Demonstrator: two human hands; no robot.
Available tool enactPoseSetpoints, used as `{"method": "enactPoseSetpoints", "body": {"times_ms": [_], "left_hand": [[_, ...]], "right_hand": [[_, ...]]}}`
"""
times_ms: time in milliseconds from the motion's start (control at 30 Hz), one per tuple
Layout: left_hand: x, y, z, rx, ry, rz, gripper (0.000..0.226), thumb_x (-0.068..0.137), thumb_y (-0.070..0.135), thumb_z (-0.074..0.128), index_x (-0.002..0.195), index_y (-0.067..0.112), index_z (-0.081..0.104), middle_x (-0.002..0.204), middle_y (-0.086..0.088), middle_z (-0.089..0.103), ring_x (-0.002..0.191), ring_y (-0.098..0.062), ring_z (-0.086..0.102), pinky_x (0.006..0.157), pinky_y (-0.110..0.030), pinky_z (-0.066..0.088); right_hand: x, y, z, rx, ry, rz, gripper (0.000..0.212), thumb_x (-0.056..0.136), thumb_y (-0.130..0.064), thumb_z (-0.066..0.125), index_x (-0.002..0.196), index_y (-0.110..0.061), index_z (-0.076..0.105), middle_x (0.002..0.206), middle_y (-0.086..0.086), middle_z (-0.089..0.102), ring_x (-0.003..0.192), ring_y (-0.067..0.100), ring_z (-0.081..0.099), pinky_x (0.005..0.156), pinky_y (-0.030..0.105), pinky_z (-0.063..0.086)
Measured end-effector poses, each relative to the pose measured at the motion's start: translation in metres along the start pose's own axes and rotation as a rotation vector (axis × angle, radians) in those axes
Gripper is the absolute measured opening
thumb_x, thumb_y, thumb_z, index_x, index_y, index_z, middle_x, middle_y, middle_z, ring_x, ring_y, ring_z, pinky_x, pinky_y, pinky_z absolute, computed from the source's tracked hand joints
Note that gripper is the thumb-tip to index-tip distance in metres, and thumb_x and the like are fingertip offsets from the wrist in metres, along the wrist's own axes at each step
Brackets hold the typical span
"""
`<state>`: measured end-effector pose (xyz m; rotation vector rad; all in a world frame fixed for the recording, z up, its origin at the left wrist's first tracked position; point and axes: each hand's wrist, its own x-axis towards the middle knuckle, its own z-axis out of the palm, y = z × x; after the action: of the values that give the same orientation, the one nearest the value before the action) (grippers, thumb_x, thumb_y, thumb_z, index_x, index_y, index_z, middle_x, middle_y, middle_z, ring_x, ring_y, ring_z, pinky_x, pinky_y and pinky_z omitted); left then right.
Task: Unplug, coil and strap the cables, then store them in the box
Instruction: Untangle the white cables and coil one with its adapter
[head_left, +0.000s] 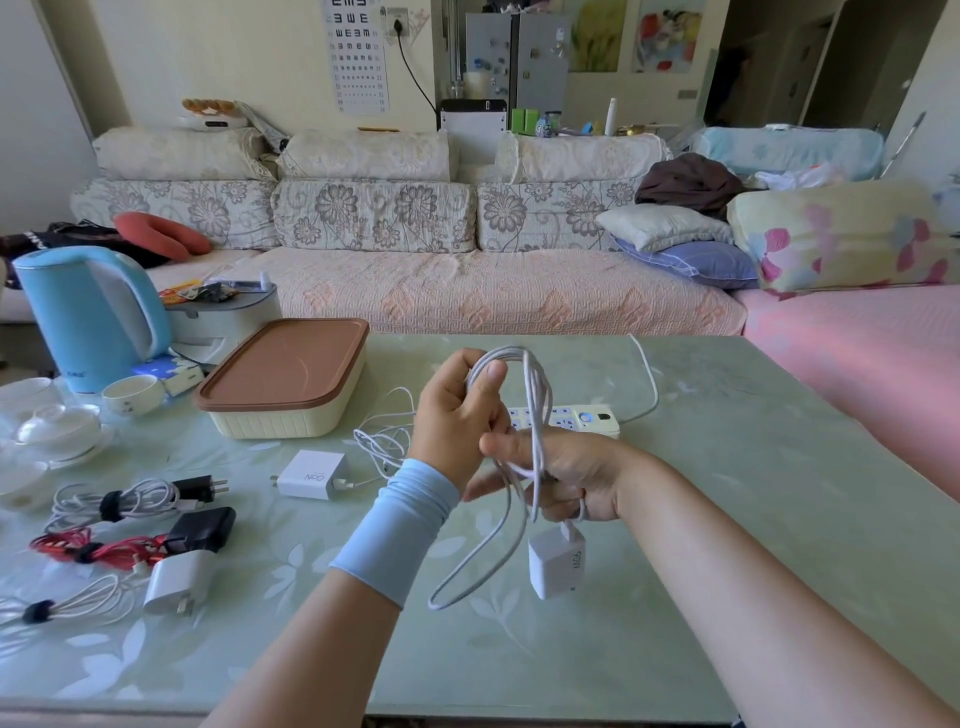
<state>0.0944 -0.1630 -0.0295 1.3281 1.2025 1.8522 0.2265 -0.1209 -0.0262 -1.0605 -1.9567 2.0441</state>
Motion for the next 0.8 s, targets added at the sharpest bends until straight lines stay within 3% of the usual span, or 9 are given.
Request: {"method": "enactPoseSetpoints", "body": {"times_ms": [67,133,300,367,533,700,800], "left_hand": [[0.0,0.004,-0.001,-0.131,-0.031,-0.078,0.021,0.099,0.014,0.05,0.08,0.008,0.046,0.053,0.0,0.034,0.04,-0.011,0.035,0.041,-0.02,0.038],[0.001,0.006,-0.007,-0.254,-0.082,-0.17,0.024,0.101,0.019,0.047,0.078,0.014,0.045,0.059,-0.001,0.029,0.04,-0.012,0.03,0.04,-0.021,0.037],[0.015,0.012,-0.029,-0.409,-0.193,-0.376,0.04,0.1,0.032,0.043,0.062,0.021,0.037,0.055,0.006,0.02,0.04,-0.006,0.016,0.038,-0.017,0.01],[0.02,0.016,-0.036,-0.408,-0.145,-0.412,0.051,0.097,0.038,0.044,0.051,0.022,0.032,0.047,0.007,0.017,0.036,-0.008,0.013,0.04,-0.018,0.005],[0.023,0.02,-0.049,-0.175,0.107,-0.207,0.05,0.094,0.028,0.058,0.052,0.021,0.032,0.043,0.005,0.024,0.038,-0.01,0.016,0.044,-0.014,0.017],[0.025,0.015,-0.053,-0.015,0.199,-0.072,0.061,0.094,0.024,0.06,0.038,0.022,0.035,0.038,0.005,0.028,0.035,-0.013,0.022,0.043,-0.017,0.024],[0.027,0.011,-0.055,-0.003,0.218,-0.038,0.06,0.094,0.02,0.059,0.038,0.021,0.036,0.038,0.004,0.029,0.035,-0.012,0.023,0.042,-0.017,0.025]], "right_hand": [[-0.001,-0.001,0.003,-0.118,-0.037,0.012,0.024,0.082,-0.03,0.075,0.104,-0.025,0.066,0.101,0.001,0.075,0.05,0.009,0.019,0.042,0.02,0.014],[-0.003,-0.003,0.005,-0.258,-0.015,0.026,0.018,0.08,-0.019,0.076,0.098,-0.025,0.075,0.078,-0.004,0.068,0.058,0.014,0.024,0.046,0.024,0.017],[-0.01,-0.009,0.009,-0.456,-0.021,0.038,0.012,0.078,-0.014,0.079,0.086,-0.021,0.075,0.055,-0.011,0.056,0.051,0.01,0.035,0.048,0.024,0.023],[-0.01,-0.009,0.009,-0.487,-0.045,0.03,0.011,0.08,-0.012,0.075,0.079,-0.021,0.071,0.053,-0.012,0.053,0.047,0.006,0.038,0.046,0.022,0.025],[-0.008,-0.006,0.012,-0.567,-0.046,0.002,0.007,0.082,-0.013,0.069,0.085,-0.018,0.072,0.064,-0.004,0.053,0.055,0.008,0.045,0.047,0.019,0.033],[-0.008,-0.009,0.009,-0.602,-0.102,0.004,0.015,0.084,-0.009,0.063,0.082,-0.022,0.07,0.068,-0.005,0.062,0.058,0.006,0.052,0.055,0.026,0.036],[-0.005,-0.006,0.006,-0.525,-0.23,-0.041,0.022,0.083,0.006,0.054,0.074,-0.014,0.058,0.101,0.01,0.075,0.084,0.009,0.065,0.076,0.029,0.046]]}}
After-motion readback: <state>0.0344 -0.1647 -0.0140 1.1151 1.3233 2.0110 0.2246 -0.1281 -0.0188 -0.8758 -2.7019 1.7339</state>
